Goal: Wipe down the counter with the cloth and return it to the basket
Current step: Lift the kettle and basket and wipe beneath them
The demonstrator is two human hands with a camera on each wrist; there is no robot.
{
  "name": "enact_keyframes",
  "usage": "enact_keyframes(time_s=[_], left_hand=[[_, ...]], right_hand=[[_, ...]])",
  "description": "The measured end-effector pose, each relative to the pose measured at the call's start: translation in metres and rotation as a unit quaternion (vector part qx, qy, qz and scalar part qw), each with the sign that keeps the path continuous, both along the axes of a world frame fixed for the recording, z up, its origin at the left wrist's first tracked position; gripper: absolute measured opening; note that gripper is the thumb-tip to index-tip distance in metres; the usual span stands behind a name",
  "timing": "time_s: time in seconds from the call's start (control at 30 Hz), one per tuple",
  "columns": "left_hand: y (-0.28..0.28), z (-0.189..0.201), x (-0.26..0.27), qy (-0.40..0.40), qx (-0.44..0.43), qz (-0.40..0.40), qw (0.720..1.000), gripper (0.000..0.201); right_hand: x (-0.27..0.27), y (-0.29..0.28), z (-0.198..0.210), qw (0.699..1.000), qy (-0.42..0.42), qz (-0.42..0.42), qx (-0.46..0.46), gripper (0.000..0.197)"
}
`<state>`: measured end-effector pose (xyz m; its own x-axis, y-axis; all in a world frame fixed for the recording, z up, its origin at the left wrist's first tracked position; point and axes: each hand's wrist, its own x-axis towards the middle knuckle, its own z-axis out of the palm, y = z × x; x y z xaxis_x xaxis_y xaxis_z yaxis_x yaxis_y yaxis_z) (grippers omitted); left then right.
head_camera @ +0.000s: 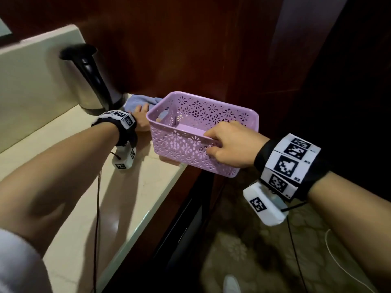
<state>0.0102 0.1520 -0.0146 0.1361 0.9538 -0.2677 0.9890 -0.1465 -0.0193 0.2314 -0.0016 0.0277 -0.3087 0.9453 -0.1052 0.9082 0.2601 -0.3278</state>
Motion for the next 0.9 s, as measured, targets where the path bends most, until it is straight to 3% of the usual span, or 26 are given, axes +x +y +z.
enact_keyframes(time_s=[0.07,0.2,0.3,0.4,0.47,0.57,0.73,0.9], left_hand=[[-0.005,0.002,-0.004,-0.037,-0.035,0.026,0.998,0.063],[-0.026,0.011,-0.013,0.115,-0.097,0.007,0.989,0.082],[-0.034,0.002,0.012,0.076,-0.091,-0.009,0.993,0.054],[-0.039,-0.009,0.031,0.047,-0.070,-0.037,0.996,0.054],[-0.040,-0.017,0.035,0.016,-0.078,-0.057,0.995,0.050],[-0.038,-0.028,0.044,-0.008,-0.067,-0.146,0.987,0.062],[-0.040,-0.043,0.038,0.032,-0.036,-0.257,0.965,0.093],[-0.077,-0.042,0.037,0.060,-0.067,-0.277,0.957,0.080]], right_hand=[[-0.001,0.000,0.001,1.000,0.001,0.002,0.000,0.025],[0.002,-0.004,0.012,1.000,-0.015,0.009,-0.002,0.021],[0.014,-0.012,0.020,1.000,-0.026,0.005,-0.007,0.026],[0.027,-0.021,0.024,0.999,-0.028,-0.016,0.001,0.034],[0.034,-0.028,0.025,0.999,-0.037,-0.028,0.000,0.028],[0.042,-0.040,0.025,0.998,-0.043,-0.042,-0.013,0.013],[0.047,-0.054,0.024,0.998,-0.036,-0.047,-0.018,0.017],[0.050,-0.067,0.023,0.997,-0.051,-0.049,-0.033,0.007]])
